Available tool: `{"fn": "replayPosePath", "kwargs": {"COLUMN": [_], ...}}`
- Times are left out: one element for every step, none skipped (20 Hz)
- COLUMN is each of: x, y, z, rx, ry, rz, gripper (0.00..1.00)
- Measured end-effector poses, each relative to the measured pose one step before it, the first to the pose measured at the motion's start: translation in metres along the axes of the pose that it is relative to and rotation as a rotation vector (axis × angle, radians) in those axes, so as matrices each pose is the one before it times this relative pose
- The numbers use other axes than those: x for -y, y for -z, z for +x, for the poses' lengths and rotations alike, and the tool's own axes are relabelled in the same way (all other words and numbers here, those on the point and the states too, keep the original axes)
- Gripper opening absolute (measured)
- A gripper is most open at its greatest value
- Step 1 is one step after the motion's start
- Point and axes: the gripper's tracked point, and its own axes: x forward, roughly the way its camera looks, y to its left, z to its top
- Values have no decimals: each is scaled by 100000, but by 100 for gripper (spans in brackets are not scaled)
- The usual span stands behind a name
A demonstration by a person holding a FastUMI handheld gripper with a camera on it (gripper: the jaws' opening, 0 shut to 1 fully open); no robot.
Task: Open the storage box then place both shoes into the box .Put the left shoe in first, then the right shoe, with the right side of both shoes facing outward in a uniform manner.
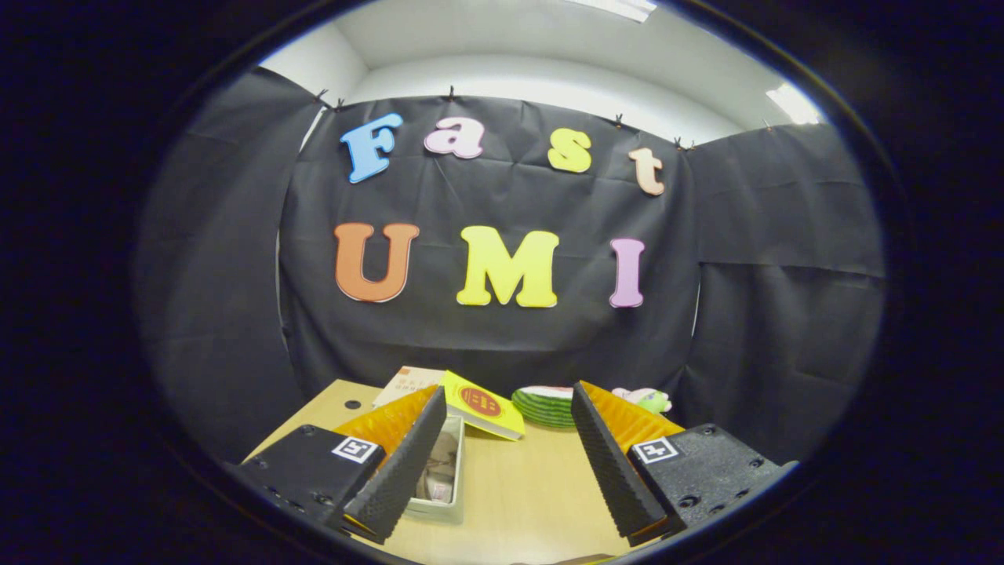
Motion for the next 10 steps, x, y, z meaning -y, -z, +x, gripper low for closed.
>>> {"fn": "replayPosePath", "kwargs": {"x": [114,52,10,143,15,-104,-74,-64,-165,-117], "y": [-79,40,96,172,99,35,67,140,-75,-32], "z": [-87,-97,8,126,-107,44,-25,38,-70,29], "rx": [383,326,-280,-275,-20,263,68,-152,-136,133], "ry": [78,-229,3,49,-29,-401,-500,-551,-304,-466], "rz": [-265,-399,-418,-246,-92,355,235,397,166,441], "gripper": [100,100,100,100,100,100,100,100,100,100]}}
